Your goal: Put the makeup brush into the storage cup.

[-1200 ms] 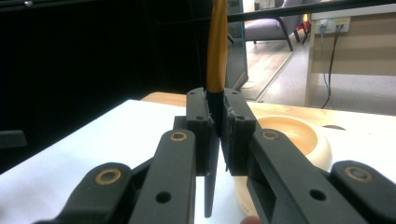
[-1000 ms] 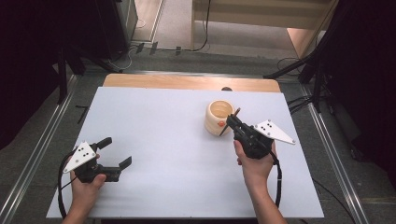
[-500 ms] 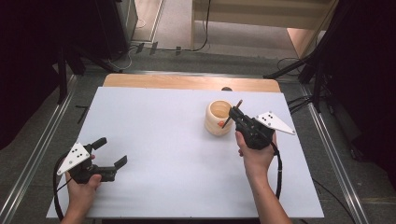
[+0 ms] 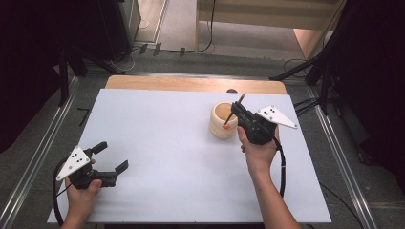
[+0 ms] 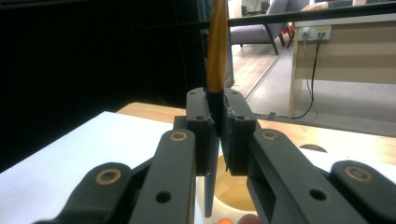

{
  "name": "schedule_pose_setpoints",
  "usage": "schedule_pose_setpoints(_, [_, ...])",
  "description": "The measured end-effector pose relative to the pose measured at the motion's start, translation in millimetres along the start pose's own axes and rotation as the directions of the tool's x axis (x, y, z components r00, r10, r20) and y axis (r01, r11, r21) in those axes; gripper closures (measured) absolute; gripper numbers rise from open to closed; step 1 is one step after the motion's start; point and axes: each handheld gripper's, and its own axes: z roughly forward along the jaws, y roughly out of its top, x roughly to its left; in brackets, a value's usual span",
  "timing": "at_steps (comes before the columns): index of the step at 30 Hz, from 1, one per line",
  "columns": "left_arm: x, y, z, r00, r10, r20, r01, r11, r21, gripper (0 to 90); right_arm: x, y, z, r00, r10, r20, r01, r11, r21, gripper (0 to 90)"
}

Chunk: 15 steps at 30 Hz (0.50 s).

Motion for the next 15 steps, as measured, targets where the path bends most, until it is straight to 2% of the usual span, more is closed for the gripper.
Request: schedule_pose_setpoints(15, [-1.1, -0.8, 2.0, 0.9999, 0.01, 0.002, -0.01, 0.9999, 0.007, 0.0, -6.0, 10.0, 16.2, 0.9991, -0.004, 0.043, 0.004, 1.0, -0.008, 83.9])
